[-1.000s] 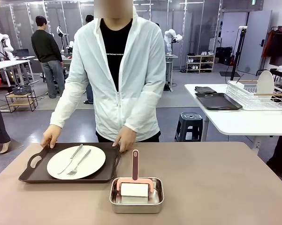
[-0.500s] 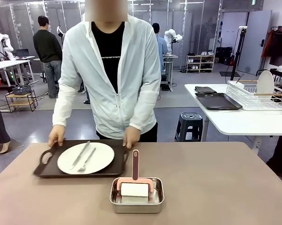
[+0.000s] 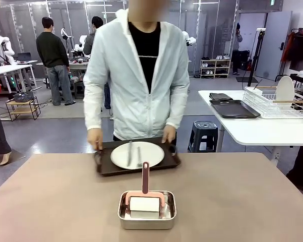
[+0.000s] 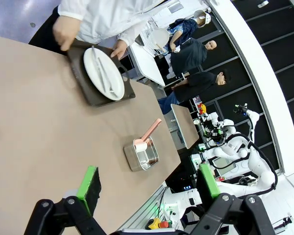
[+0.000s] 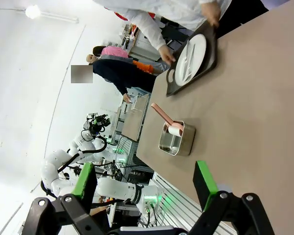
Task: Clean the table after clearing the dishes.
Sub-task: When the right (or left) Handle tray is removed, use the right hand (or left hand) to clean the right (or left) side of the table with the Lint Roller.
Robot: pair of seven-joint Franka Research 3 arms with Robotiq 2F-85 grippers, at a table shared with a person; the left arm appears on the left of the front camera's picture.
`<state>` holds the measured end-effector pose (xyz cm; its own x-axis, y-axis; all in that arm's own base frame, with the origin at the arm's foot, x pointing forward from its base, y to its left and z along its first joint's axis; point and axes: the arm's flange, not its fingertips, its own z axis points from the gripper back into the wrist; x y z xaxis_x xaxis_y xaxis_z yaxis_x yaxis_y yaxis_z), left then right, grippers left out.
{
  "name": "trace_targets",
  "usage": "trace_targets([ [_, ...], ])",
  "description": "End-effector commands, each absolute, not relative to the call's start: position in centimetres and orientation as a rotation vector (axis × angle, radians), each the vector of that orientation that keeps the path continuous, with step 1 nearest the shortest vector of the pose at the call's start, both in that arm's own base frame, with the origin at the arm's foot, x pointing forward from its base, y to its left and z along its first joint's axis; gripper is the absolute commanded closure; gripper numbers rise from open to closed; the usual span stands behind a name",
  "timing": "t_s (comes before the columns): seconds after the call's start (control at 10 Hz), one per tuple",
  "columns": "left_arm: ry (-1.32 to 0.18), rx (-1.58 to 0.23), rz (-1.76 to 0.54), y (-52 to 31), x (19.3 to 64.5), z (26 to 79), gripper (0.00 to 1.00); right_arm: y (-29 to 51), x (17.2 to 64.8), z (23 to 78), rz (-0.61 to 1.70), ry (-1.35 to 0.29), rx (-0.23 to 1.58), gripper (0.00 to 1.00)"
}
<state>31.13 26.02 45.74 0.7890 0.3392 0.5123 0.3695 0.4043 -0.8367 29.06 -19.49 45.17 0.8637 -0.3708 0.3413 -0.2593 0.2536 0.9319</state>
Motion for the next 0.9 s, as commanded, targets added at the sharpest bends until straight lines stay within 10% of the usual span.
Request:
trace_targets([
  [0.0, -0.715, -1.188, -0.024, 26.2, 30.9, 46.0, 0.00, -19.4, 29.2, 45.5, -0.068, -0.564, 1.339, 0.00],
  [0.8, -0.507, -0.601, -0.759, 13.8, 39.0, 57.7, 0.00, -19.4, 29.2, 45.5, -0.068, -0.564, 1.339, 0.00],
])
